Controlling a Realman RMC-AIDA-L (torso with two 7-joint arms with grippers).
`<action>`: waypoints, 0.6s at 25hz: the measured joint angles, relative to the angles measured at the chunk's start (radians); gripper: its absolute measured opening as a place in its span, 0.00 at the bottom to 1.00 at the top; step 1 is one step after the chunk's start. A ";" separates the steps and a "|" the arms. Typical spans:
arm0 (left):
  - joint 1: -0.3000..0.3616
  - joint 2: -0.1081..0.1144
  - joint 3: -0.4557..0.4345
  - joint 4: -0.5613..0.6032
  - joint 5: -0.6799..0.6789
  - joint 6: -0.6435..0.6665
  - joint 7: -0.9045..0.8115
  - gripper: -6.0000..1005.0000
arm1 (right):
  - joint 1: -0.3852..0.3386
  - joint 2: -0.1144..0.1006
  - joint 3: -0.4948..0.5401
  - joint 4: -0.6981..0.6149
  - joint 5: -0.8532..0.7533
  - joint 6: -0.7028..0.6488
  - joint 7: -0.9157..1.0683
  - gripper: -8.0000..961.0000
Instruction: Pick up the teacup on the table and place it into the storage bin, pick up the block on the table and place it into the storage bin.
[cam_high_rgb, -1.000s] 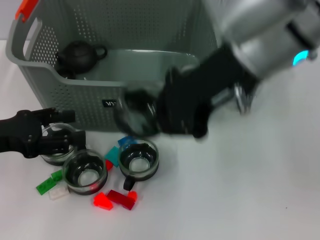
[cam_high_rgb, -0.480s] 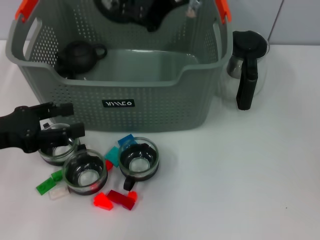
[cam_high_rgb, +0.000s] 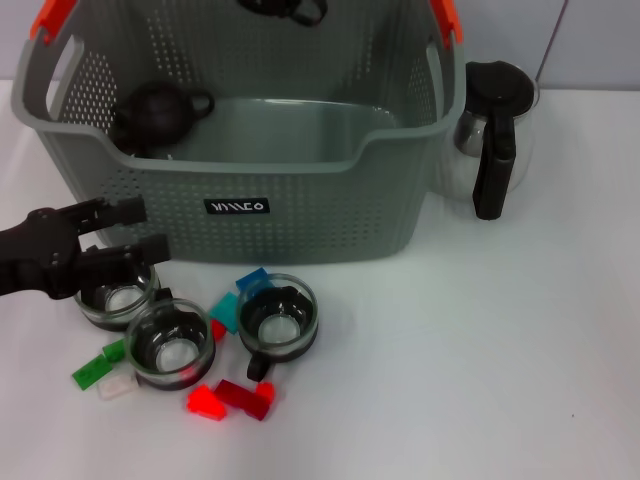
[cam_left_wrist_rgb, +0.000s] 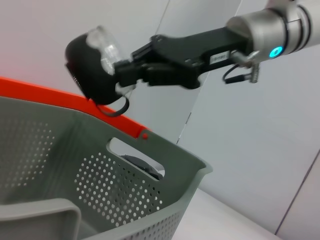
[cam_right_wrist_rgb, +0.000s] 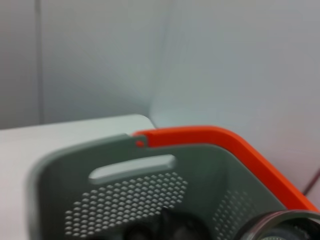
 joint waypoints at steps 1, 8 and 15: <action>0.000 -0.002 -0.004 -0.001 0.000 0.000 0.000 0.83 | 0.020 -0.001 0.009 0.034 -0.015 0.019 0.004 0.06; 0.000 -0.005 -0.016 -0.017 0.000 -0.015 0.000 0.83 | 0.117 -0.001 0.036 0.227 -0.163 0.116 0.080 0.06; 0.001 -0.005 -0.017 -0.037 0.000 -0.031 0.007 0.83 | 0.147 0.007 0.030 0.292 -0.257 0.141 0.135 0.07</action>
